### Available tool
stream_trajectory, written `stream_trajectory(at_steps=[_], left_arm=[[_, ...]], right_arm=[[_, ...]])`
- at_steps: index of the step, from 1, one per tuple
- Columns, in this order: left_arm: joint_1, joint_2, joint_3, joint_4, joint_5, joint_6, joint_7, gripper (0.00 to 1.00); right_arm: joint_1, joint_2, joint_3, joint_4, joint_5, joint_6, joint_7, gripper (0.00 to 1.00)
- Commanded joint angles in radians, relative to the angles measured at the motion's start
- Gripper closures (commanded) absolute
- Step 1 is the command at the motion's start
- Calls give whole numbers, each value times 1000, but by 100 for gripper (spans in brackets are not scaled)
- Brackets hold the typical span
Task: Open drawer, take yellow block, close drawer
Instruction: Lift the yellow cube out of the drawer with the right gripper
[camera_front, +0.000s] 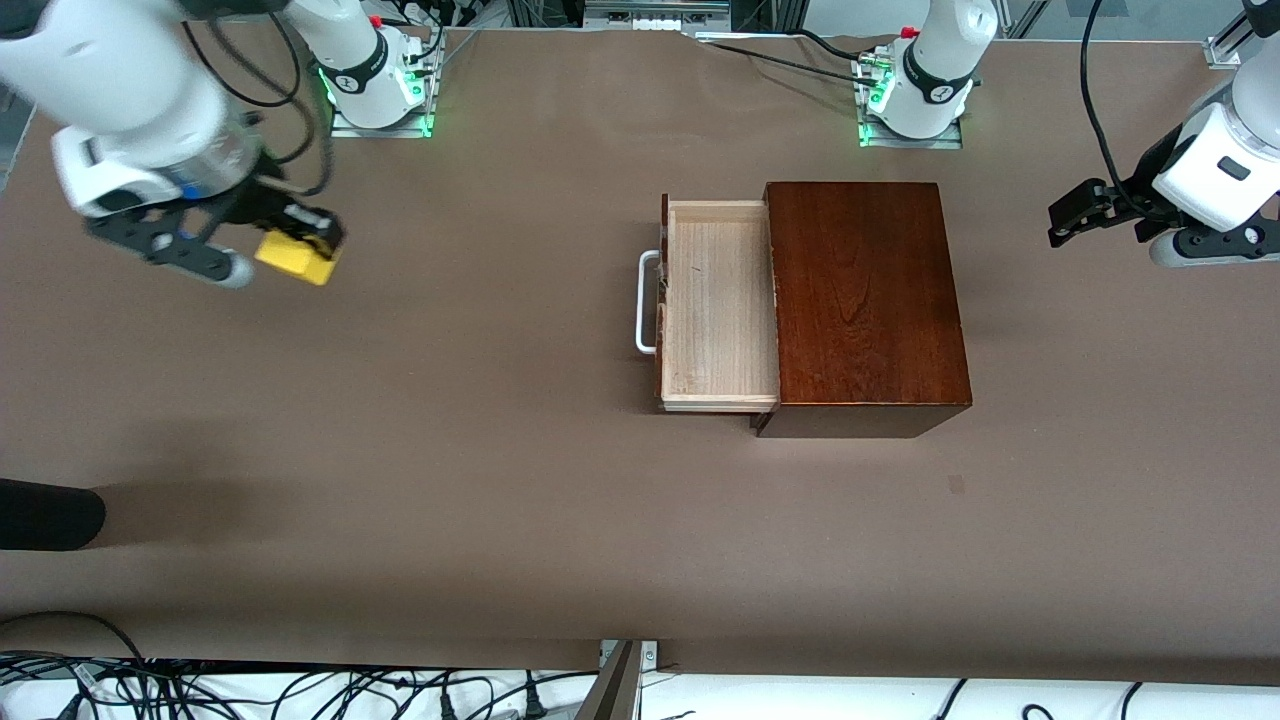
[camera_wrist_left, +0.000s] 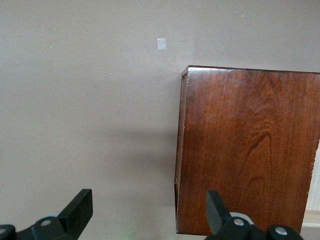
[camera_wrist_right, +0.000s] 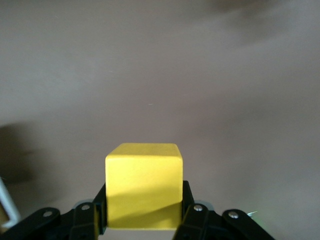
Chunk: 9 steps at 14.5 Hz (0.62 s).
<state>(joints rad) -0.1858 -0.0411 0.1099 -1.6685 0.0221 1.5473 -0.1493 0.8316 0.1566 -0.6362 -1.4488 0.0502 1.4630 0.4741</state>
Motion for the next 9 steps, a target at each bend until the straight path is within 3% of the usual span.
stream_trajectory(at_steps=[1,4,7,9], left_arm=[[-1,10,-27,44,-10,-15,5,0],[-4,12,-30,69,-40,-13,17,0],[-11,24,-42,87,-100,-16,17,0],[-20,29,-88,90,-96,-30,14,0]], right_arm=[[17,-46,-97,-114,17,13,-214,100],[15,-49,-143,-240,19,118,-403,100],[15,-51,-146,-388,19,277,-480,100],[17,-54,-146,-499,19,415,-496,100]])
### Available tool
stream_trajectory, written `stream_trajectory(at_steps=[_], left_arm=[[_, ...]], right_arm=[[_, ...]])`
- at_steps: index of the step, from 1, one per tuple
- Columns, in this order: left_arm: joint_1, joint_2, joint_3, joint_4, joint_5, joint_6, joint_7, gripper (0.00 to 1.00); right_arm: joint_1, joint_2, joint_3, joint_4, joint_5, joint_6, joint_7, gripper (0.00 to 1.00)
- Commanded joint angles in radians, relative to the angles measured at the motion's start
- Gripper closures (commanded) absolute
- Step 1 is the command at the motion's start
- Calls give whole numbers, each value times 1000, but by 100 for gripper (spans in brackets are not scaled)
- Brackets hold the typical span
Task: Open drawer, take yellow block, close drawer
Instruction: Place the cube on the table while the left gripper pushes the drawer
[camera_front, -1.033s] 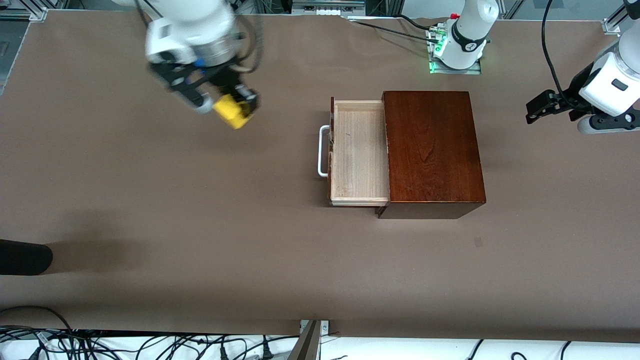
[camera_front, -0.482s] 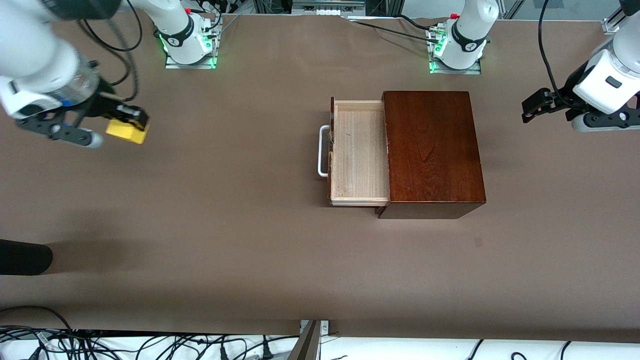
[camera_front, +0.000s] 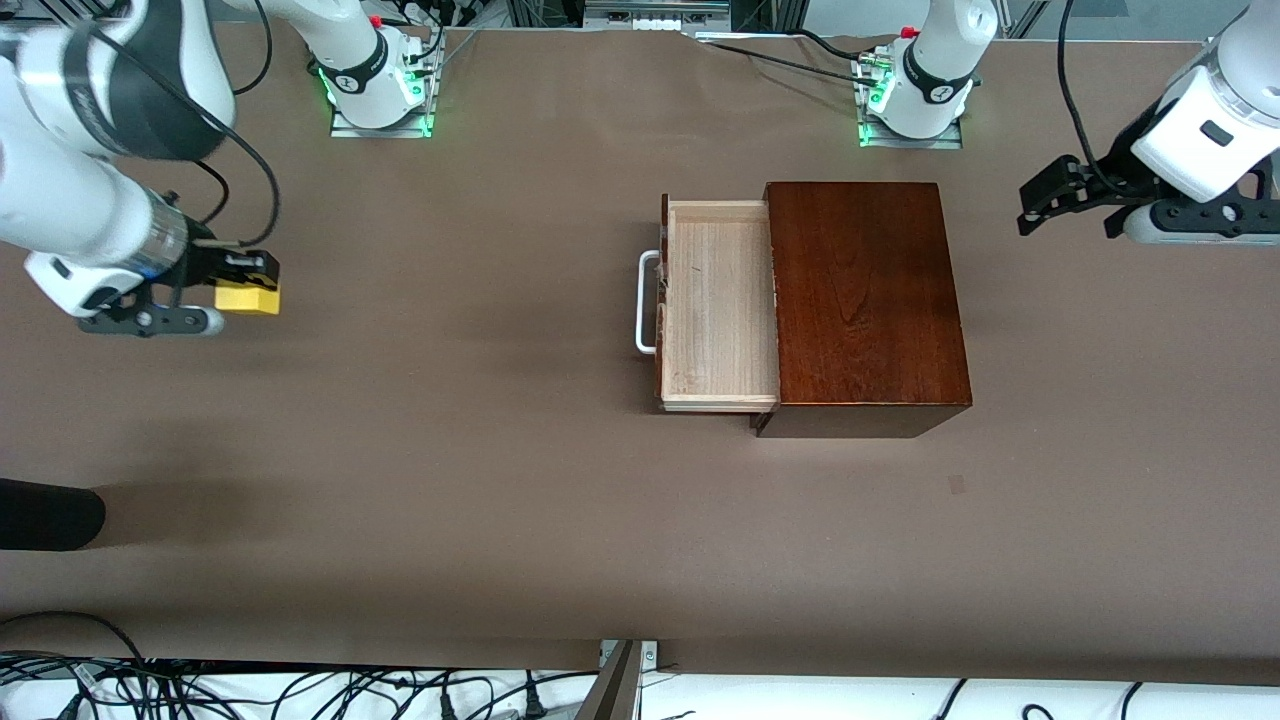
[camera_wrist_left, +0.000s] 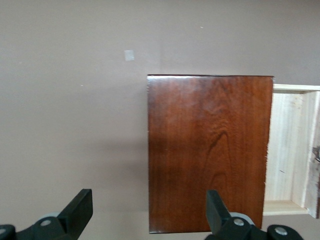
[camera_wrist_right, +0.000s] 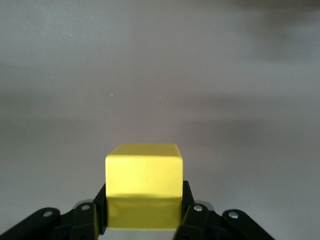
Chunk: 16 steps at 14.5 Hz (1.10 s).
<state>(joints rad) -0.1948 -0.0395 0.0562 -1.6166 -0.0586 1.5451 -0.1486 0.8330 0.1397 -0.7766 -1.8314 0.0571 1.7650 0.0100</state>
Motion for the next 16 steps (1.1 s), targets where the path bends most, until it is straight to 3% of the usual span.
stream_trajectory(at_steps=[1,5,9,16], left_arm=[[-12,27,-47,53,-12,-36,15,0],[-14,139,-108,50,32,-42,15,0],[-44,168,-134,64,19,-48,-50,0],[-242,283,-228,132,13,-39,-749,0]], right_arm=[[15,-37,-6,-162,13,175,-31,100],[15,-34,-3,-357,13,449,-36,100],[15,-22,2,-509,18,666,-38,100],[18,76,37,-554,161,767,-71,100]])
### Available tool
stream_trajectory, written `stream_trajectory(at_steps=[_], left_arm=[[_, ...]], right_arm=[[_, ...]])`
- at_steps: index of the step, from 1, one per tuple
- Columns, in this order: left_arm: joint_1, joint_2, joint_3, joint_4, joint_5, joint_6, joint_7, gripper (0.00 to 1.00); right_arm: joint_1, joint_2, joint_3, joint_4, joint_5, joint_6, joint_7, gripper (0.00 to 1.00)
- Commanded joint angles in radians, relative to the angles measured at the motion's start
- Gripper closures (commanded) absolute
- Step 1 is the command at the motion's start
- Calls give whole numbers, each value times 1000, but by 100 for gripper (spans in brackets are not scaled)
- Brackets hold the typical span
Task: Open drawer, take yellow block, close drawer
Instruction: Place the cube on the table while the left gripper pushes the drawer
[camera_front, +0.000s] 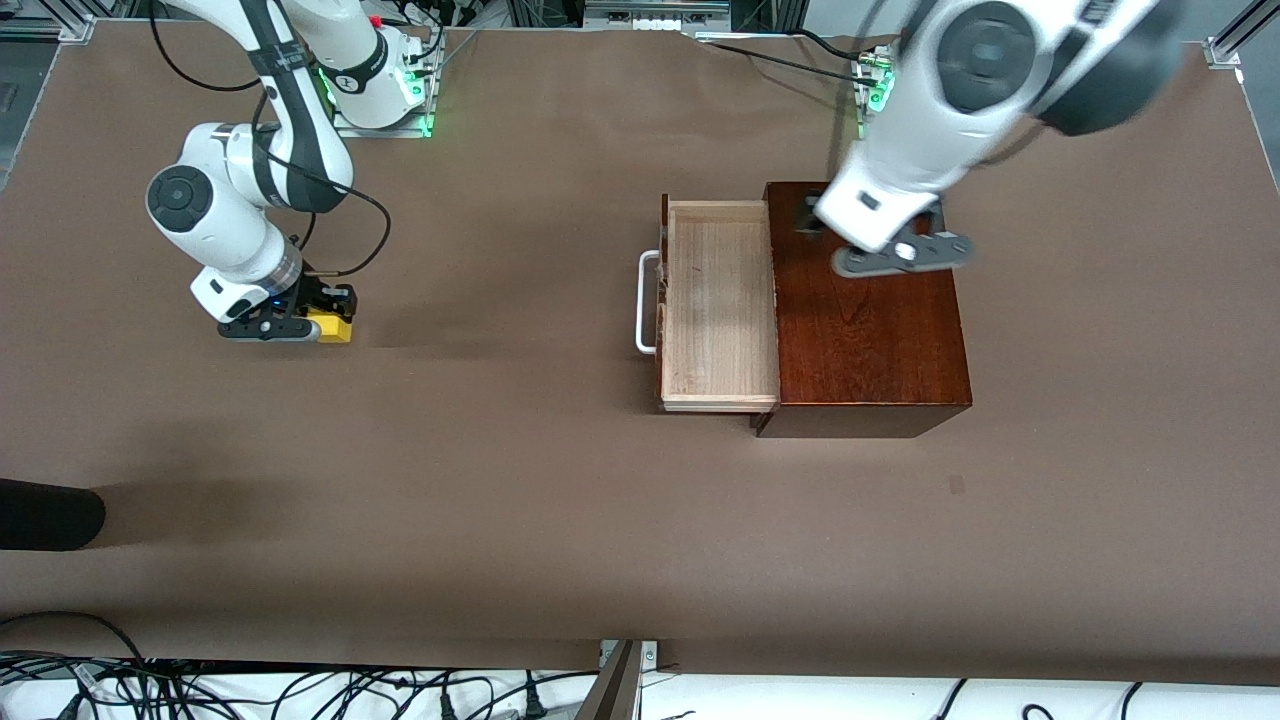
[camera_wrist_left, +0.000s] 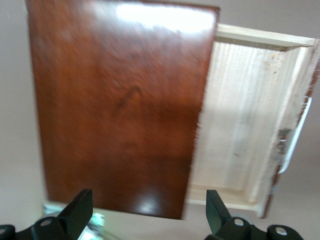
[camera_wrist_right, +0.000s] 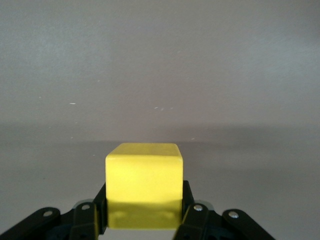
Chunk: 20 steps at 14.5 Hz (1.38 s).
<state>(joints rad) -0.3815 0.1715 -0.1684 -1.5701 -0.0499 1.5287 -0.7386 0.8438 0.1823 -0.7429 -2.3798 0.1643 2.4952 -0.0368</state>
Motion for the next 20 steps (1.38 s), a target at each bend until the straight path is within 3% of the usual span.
stream_trajectory(at_steps=[1,3,8,11,14,15,16,17,19,20], left_arm=[[-92,100,-5,108,4,-21,-241,0],[-163,163,-3,157,-5,-3,-408,0],[-322,351,-3,290,-10,105,-821,0],[-378,457,-3,364,-8,174,-984,0],[-385,502,-2,367,-8,247,-1053,0],[-385,509,3,367,-8,261,-1052,31],[-384,511,7,367,-8,274,-1047,71],[-384,520,9,367,-8,284,-1045,100],[-384,542,10,367,-7,289,-1048,100],[-384,551,10,367,-5,289,-1055,100]], right_arm=[[8,52,13,-5,73,53,-40,100],[3,94,25,-4,151,91,-118,100],[1,190,60,1,524,126,-420,100],[1,201,62,11,537,122,-436,100],[1,203,60,13,537,122,-437,100],[3,204,62,13,537,122,-439,100],[1,206,60,14,537,122,-446,100],[1,209,60,14,537,122,-462,100],[1,210,60,16,538,122,-462,97],[3,210,60,22,538,120,-454,75]])
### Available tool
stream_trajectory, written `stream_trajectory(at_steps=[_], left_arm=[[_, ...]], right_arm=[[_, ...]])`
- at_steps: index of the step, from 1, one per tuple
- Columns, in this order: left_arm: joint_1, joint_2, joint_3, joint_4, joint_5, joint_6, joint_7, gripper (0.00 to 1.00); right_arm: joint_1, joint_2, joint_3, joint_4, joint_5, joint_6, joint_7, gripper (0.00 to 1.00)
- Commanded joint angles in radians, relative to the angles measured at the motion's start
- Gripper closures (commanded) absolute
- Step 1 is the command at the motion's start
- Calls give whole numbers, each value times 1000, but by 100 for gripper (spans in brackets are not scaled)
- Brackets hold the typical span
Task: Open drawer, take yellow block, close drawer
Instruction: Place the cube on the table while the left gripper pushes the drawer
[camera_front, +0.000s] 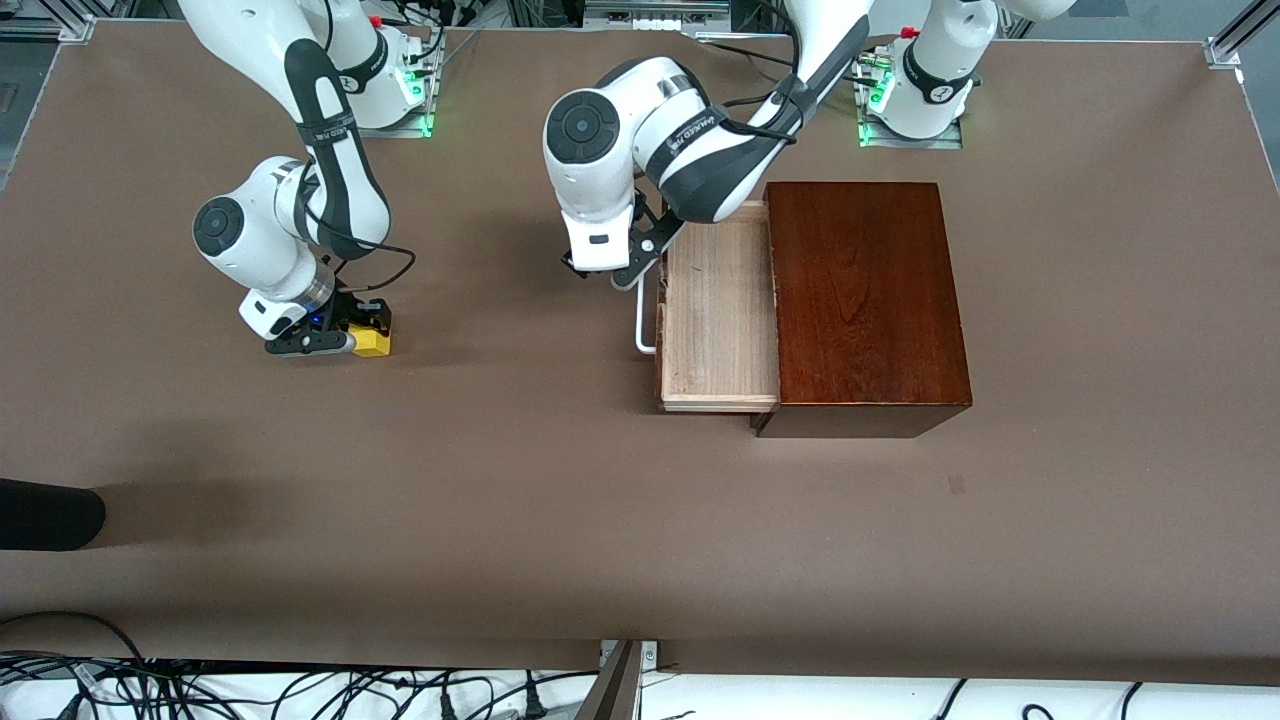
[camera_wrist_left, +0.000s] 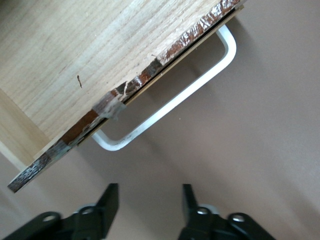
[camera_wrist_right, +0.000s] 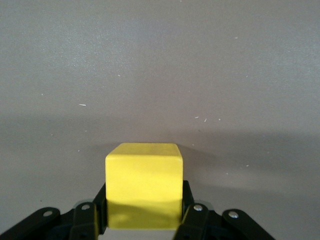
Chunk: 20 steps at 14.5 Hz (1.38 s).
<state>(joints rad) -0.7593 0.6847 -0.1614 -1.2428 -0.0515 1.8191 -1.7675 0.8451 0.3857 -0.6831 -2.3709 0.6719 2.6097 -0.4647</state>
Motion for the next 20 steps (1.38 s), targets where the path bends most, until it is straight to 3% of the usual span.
stream_trajectory(at_steps=[1,3,6,9,12,16,20], left_arm=[[-6,45,3,40,-4,3,-42,100],[-6,59,6,36,-4,25,-104,100],[-8,85,40,36,1,48,-142,100],[-8,87,75,32,22,39,-141,100],[-23,87,74,23,139,10,-142,100],[-23,79,74,22,214,-58,-136,100],[-20,55,62,-10,262,-118,-109,100]], right_arm=[[2,10,1,16,31,6,-26,66],[0,12,-1,16,31,6,-32,0],[0,1,-10,18,32,-11,-34,0],[2,-18,-58,51,25,-101,-34,0],[3,-8,-113,154,2,-259,-26,0],[3,-10,-156,264,-90,-384,38,0],[-4,-4,-180,442,-169,-560,102,0]])
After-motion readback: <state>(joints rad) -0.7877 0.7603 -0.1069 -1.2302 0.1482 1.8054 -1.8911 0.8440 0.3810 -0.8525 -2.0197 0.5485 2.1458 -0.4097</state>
